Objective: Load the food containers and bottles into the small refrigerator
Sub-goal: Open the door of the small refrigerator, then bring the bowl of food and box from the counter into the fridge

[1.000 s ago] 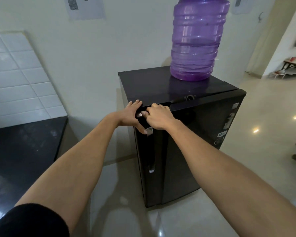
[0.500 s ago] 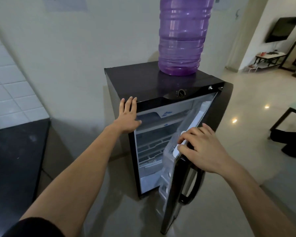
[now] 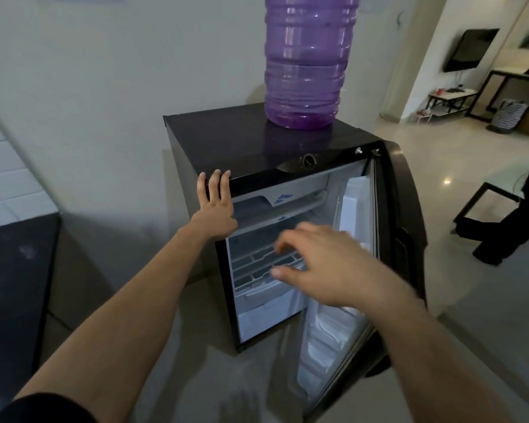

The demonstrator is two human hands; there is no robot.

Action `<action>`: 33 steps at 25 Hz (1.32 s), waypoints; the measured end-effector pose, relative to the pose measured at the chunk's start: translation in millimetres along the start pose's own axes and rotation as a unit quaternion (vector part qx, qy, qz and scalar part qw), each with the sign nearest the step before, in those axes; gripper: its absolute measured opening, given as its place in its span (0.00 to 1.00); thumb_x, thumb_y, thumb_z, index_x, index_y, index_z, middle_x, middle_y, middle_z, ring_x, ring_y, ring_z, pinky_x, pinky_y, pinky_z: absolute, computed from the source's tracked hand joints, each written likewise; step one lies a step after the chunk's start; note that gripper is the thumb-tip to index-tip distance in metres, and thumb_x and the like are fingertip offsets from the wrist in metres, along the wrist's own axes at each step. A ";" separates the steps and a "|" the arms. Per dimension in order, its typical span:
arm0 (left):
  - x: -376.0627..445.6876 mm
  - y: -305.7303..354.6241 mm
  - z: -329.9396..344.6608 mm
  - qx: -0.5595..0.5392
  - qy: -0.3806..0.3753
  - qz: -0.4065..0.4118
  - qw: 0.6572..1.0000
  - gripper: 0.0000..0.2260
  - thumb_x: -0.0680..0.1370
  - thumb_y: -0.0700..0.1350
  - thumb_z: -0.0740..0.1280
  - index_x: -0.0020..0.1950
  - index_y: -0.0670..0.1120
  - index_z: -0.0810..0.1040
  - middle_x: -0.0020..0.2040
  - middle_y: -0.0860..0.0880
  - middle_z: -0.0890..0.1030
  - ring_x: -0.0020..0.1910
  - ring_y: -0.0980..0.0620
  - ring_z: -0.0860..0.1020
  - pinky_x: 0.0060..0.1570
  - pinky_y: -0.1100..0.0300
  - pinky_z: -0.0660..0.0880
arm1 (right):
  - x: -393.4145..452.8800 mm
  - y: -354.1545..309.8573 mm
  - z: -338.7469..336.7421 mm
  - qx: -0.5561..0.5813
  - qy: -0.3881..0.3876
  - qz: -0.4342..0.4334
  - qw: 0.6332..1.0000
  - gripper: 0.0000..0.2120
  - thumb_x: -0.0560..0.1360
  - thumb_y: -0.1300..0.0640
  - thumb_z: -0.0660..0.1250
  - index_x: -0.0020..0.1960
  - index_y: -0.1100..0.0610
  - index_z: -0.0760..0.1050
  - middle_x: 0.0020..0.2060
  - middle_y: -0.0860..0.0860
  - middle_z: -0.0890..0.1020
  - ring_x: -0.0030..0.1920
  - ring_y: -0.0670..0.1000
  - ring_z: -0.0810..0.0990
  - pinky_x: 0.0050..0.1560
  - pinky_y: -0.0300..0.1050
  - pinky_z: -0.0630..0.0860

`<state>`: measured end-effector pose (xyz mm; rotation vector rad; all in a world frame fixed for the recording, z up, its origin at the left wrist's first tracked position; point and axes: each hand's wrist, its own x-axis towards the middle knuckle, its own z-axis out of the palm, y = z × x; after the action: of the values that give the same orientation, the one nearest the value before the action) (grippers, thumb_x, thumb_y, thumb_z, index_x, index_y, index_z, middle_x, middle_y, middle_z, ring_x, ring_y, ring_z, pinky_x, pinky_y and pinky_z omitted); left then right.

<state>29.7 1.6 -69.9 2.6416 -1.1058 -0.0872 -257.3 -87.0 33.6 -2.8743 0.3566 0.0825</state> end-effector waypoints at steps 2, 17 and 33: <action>0.5 -2.0 2.8 0.014 0.005 0.009 1.000 0.48 0.76 0.39 0.62 0.85 0.42 0.31 0.85 0.41 0.34 0.83 0.30 0.28 0.84 0.37 0.53 | 57.7 -19.4 24.0 0.141 -0.045 -0.012 0.989 0.13 0.83 0.44 0.67 0.65 0.47 0.79 0.60 0.47 0.81 0.61 0.51 0.80 0.65 0.57 0.78; 17.2 -6.2 25.6 0.052 0.078 -0.026 0.995 0.51 0.73 0.44 0.65 0.79 0.54 0.26 0.84 0.41 0.37 0.85 0.31 0.35 0.81 0.31 0.58 | 364.6 52.2 157.4 0.870 0.004 0.194 0.454 0.06 0.86 0.58 0.64 0.57 0.58 0.78 0.50 0.56 0.83 0.47 0.53 0.82 0.64 0.51 0.79; 2.8 6.6 5.8 0.015 0.021 -0.035 0.999 0.51 0.75 0.42 0.68 0.85 0.53 0.34 0.82 0.51 0.32 0.82 0.35 0.25 0.73 0.33 0.71 | 117.7 154.9 104.3 0.341 0.123 0.271 0.892 0.38 0.73 0.40 0.78 0.74 0.53 0.67 0.66 0.57 0.77 0.60 0.59 0.79 0.61 0.56 0.80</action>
<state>26.1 -6.1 -73.5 2.6972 -1.0082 -0.0300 -184.3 -234.4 -113.6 -2.0214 1.0034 -0.2620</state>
